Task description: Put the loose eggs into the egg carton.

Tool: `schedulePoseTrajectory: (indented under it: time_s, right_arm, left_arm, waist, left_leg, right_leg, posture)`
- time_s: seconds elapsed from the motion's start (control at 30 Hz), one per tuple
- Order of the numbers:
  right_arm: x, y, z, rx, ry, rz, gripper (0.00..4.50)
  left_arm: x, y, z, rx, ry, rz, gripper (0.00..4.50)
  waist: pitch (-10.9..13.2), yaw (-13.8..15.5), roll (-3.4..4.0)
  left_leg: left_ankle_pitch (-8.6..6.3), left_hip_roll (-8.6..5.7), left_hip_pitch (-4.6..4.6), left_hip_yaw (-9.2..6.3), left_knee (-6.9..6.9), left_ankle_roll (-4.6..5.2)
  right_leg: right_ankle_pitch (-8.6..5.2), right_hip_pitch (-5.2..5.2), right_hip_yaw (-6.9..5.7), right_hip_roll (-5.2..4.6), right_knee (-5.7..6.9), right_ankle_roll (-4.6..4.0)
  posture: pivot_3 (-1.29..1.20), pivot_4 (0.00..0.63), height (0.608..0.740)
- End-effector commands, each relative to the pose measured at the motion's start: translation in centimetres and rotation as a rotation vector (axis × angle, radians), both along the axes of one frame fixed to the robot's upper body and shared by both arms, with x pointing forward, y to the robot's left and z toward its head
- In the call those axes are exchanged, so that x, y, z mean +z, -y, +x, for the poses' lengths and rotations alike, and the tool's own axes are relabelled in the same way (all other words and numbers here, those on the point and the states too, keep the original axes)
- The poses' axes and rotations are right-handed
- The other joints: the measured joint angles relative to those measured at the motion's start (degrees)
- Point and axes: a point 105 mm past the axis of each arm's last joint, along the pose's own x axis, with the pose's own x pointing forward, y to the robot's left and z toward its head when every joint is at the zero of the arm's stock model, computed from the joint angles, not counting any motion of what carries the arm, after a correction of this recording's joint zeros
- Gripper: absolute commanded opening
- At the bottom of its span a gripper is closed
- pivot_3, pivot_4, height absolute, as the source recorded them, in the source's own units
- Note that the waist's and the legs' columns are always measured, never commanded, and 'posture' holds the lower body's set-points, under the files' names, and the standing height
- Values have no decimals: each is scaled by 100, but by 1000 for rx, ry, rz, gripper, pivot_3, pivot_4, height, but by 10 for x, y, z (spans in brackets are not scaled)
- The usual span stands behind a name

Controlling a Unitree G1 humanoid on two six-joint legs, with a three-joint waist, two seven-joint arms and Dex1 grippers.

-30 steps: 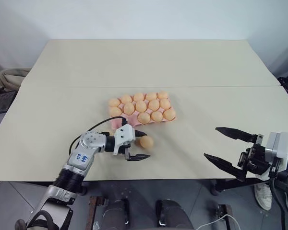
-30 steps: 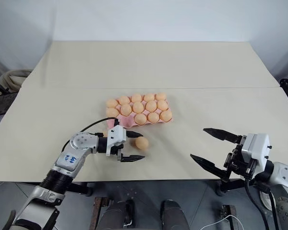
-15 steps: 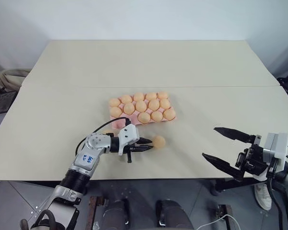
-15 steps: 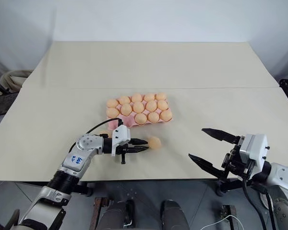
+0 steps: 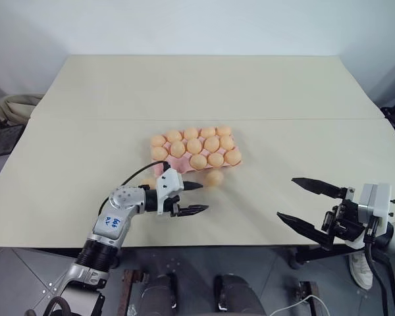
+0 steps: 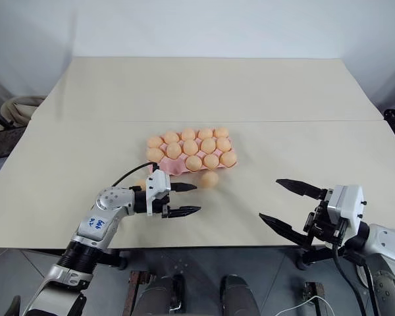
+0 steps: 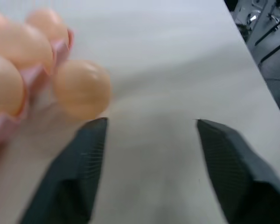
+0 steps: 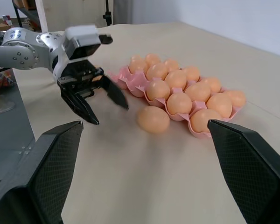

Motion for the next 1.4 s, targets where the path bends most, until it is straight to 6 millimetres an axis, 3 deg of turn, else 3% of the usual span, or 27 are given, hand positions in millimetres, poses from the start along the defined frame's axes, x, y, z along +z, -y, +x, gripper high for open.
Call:
schedulePoseTrajectory:
  time_s: [0.03, 0.2, 0.4, 0.7, 0.87, 1.0, 1.1, 1.33, 1.4]
  right_arm:
    - [5, 1, -3, 6, 33, -10, 4500]
    - [4, 1, -3, 7, 30, -6, 4500]
    - [3, 0, -3, 6, 33, -5, 4500]
    - [2, 0, -5, 0, 31, -3, 4500]
    - [2, -1, -6, -7, 35, 4, 4500]
    - [2, 0, -7, -16, 41, 5, 4500]
    - [2, 1, -7, -25, 43, 6, 4500]
    - [1, 0, -6, -27, 45, 13, 4500]
    - [1, 0, -4, -22, 46, 14, 4500]
  left_arm:
    - [25, 7, 2, -7, 128, -64, 4473]
    - [16, 16, 17, 25, 125, -14, 4473]
    - [7, 40, 19, -47, 102, -5, 4473]
    - [11, 76, 33, -59, 127, -27, 4473]
    - [6, 98, 30, -112, 100, -18, 4473]
    - [2, 103, 31, -129, 91, 0, 4473]
    - [3, 102, 35, -117, 87, -5, 3868]
    - [4, 89, 35, -105, 94, -5, 1678]
    - [8, 82, 29, -123, 87, -35, 1485]
  waist:
    - [0, 2, 0]
    - [0, 10, 0]
    - [1, 11, -2]
    - [4, 35, -6]
    - [4, 52, -7]
    - [5, 79, -9]
    - [5, 110, -9]
    - [5, 131, -9]
    - [5, 127, -9]
  left_leg:
    - [0, 0, 0, 0, 0, 0]
    - [0, -1, -1, 0, 7, 1]
    - [-6, -2, -5, 2, 13, 9]
    - [-8, -5, -9, 2, 24, 13]
    - [-8, -5, -11, 1, 25, 14]
    - [-9, -5, -13, 1, 25, 14]
    - [-9, -4, -12, 1, 25, 14]
    - [-10, -4, -14, 1, 25, 15]
    - [-10, -3, -14, 1, 25, 15]
  right_leg:
    - [0, 0, 0, 0, 0, 0]
    - [1, 2, 0, 1, 0, 2]
    - [3, 2, 0, 1, -3, 6]
    - [7, 2, 0, 1, -4, 13]
    - [7, 1, -2, 3, -4, 14]
    - [7, 0, -3, 4, -7, 14]
    - [7, 0, -4, 6, -7, 14]
    - [7, 0, -4, 4, -9, 14]
    - [7, 0, -4, 4, -9, 14]
  posture:
    - [0, 150, 740]
    - [0, 150, 740]
    - [0, 150, 740]
    - [0, 150, 740]
    - [0, 150, 740]
    - [0, 150, 740]
    - [0, 150, 740]
    - [0, 150, 740]
    - [0, 150, 740]
